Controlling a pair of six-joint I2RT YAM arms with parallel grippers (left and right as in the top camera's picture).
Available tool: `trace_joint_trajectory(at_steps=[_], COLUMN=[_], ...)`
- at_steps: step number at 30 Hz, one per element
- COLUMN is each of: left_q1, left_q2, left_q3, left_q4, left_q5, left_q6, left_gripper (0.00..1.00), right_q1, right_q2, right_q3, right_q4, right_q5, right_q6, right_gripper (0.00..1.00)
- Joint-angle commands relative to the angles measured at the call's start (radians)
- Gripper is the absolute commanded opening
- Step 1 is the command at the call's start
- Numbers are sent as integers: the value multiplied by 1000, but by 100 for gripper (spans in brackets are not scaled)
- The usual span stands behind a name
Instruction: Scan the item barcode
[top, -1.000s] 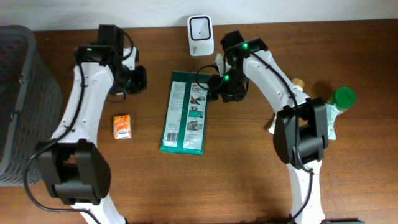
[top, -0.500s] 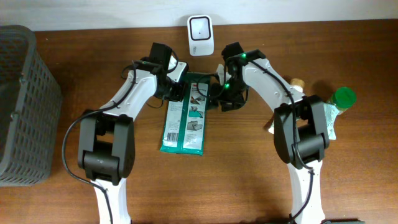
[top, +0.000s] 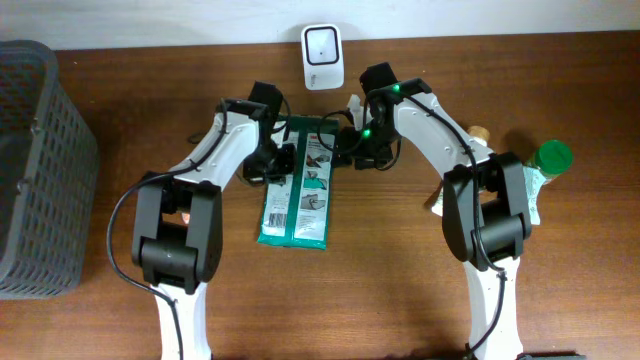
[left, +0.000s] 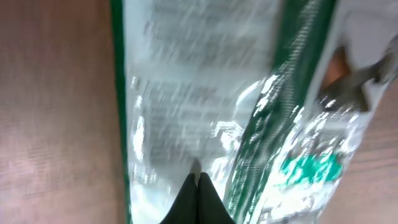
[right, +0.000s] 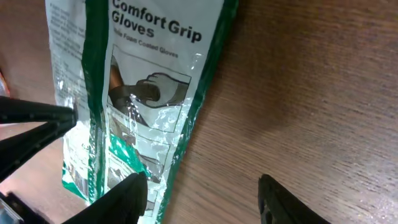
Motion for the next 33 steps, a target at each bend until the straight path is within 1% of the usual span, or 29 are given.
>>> trace_joint_trajectory(at_steps=[1, 2, 3, 4, 6, 7, 9, 10, 12, 14, 19, 21, 23, 24, 25, 26, 28, 29, 31, 33], left_q1=[5, 5, 5, 6, 7, 6, 6, 4, -10, -21, -25, -25, -24, -24, -24, -23, -5, 19, 58, 95], left_q2=[10, 10, 10, 10, 10, 10, 10, 11, 19, 29, 81, 108, 110, 110, 110, 110, 110, 110, 110, 110], left_q3=[18, 18, 18, 18, 34, 58, 62, 61, 58, 53, 53, 53, 53, 53, 53, 53, 53, 53, 53, 53], left_q4=[-72, -87, -92, -64, 29, 106, 176, 205, 224, 223, 231, 235, 241, 235, 212, 190, 94, 10, -87, -157], left_q5=[4, -24, -74, -111, -105, -31, 95, 145, 150, 150, 150, 140, -13, -125, -192, -228, -326, -354, -314, -186], left_q6=[-69, -69, -69, -14, 119, 243, 370, 415, 479, 517, 516, 508, 369, 275, 195, 140, -69, -208, -322, -333], left_gripper=[0, 0, 0, 0, 0, 0, 0, 0, 0, 0, 0, 0, 0, 0, 0, 0, 0, 0, 0, 0], right_q1=[1, 1, 1, 3, 15, 27, 34, 34, 26, 4, -54, -54, -51, -51, -51, -48, -32, -29, -26, -26], right_q2=[-23, -23, -23, -23, -23, -23, -23, -23, -23, -23, -23, -23, -23, -23, -23, -23, -23, -23, -23, -23], right_q3=[-8, -8, -8, -8, -8, -8, -8, -8, -8, -8, -8, -8, -8, -8, -8, -8, -8, -8, -8, -8], right_q4=[5, 5, 0, -10, -30, -48, -65, -67, -68, -68, -96, -121, -128, -135, -140, -145, -146, -146, -145, -144], right_q5=[-1, -2, -2, -10, -46, -63, -61, -61, -61, -61, -62, -61, -62, -66, -80, -91, -91, -91, -91, -92], right_q6=[-51, -43, -1, 30, 31, 31, 31, 31, 31, 31, 26, -8, -8, -7, -7, -7, -8, -27, -27, -27], right_gripper=[55, 55, 55, 55, 55, 54, 54, 54, 54, 54, 54, 54, 54, 54, 54, 55, 54, 55, 55, 55])
